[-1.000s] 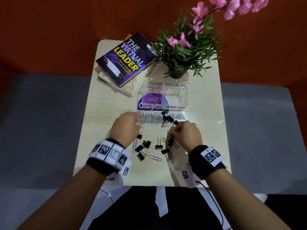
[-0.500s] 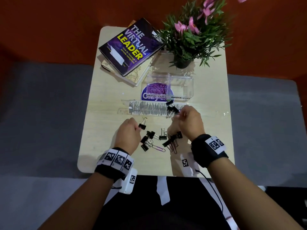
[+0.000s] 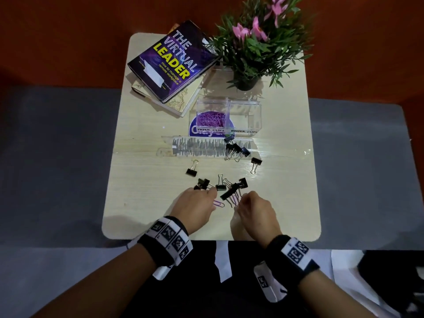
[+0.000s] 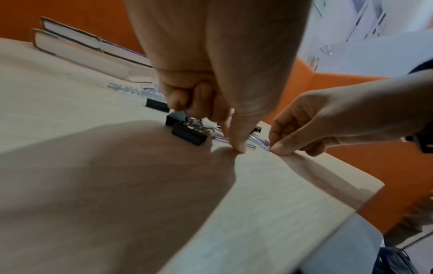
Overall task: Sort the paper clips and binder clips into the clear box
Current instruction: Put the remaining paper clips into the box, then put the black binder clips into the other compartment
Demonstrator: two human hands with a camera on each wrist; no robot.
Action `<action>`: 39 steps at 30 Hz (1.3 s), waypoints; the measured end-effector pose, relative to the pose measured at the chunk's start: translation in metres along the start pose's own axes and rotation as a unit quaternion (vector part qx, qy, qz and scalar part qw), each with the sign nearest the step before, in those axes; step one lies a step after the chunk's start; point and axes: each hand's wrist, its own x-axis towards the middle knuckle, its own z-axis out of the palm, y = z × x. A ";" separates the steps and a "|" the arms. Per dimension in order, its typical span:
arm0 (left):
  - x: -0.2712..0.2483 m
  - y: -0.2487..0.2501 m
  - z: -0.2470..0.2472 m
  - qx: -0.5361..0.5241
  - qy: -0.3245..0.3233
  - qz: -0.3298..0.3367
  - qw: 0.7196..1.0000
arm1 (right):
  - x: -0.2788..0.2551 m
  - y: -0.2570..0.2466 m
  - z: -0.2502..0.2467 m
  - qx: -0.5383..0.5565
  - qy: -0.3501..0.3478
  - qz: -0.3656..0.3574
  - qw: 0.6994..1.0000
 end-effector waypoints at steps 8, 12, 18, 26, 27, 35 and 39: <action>0.004 -0.002 -0.014 -0.105 -0.026 0.006 0.994 | -0.003 -0.008 -0.003 -0.010 -0.008 0.016 1.000; 0.008 -0.009 -0.047 -0.259 0.022 -0.038 0.965 | -0.002 -0.017 -0.043 -0.010 -0.040 0.030 0.999; 0.068 -0.021 -0.126 -0.210 0.191 -0.078 0.956 | 0.046 -0.086 -0.104 -0.014 0.008 -0.058 0.998; 0.101 -0.035 -0.152 -0.140 0.201 -0.084 0.966 | 0.118 -0.167 -0.099 -0.093 0.040 -0.164 0.981; 0.092 -0.037 -0.148 -0.152 0.219 -0.080 0.960 | 0.117 -0.164 -0.098 -0.100 0.045 -0.177 0.978; -0.006 -0.039 -0.057 -0.136 -0.002 -0.044 0.990 | 0.067 -0.044 -0.092 -0.128 -0.029 -0.110 0.985; -0.004 -0.034 -0.027 -0.048 -0.023 -0.038 0.998 | 0.056 -0.020 -0.069 -0.211 -0.049 -0.084 0.973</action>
